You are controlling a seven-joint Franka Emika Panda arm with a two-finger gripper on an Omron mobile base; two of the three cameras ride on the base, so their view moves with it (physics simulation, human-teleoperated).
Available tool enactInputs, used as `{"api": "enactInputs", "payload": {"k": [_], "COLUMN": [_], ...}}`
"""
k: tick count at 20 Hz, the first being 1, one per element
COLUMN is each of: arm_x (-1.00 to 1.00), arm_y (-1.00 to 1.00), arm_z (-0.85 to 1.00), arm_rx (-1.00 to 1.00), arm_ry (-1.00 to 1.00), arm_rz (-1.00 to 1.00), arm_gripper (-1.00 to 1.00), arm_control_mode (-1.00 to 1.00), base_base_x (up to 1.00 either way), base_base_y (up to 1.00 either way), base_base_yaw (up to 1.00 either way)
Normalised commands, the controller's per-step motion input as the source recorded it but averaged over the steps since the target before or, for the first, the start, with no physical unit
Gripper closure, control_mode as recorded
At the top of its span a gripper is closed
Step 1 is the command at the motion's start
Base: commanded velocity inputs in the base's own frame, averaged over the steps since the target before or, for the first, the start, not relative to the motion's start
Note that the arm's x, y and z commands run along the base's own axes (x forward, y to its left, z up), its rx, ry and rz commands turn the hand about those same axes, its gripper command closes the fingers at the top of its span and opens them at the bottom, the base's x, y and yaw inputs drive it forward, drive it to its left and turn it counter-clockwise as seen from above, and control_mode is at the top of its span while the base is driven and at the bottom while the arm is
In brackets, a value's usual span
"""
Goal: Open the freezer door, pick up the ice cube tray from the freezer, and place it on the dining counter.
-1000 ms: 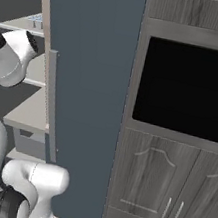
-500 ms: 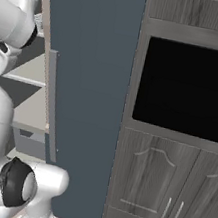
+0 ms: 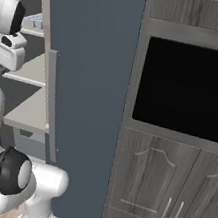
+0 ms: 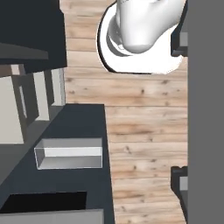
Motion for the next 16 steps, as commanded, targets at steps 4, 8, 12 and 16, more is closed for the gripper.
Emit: {"api": "enactInputs", "payload": {"k": [4, 8, 12, 16], "arm_x": [0.00, 0.00, 0.00, 0.00], "arm_y": [-0.33, -0.31, 0.00, 0.00], "arm_z": [-0.23, -0.04, 0.00, 0.00], "arm_rx": [-0.02, 0.00, 0.00, 0.00], "arm_ry": [-0.18, -0.20, 0.00, 0.00], "arm_rz": [0.00, 0.00, 0.00, 0.00], "arm_gripper": [-1.00, -1.00, -1.00, -1.00], "arm_control_mode": [-1.00, -1.00, 1.00, 1.00], "base_base_x": [0.00, 0.00, 0.11, 0.40], "base_base_y": [0.00, 0.00, -0.19, 0.00], "base_base_yaw": [0.00, 0.00, 0.00, 0.00]}}
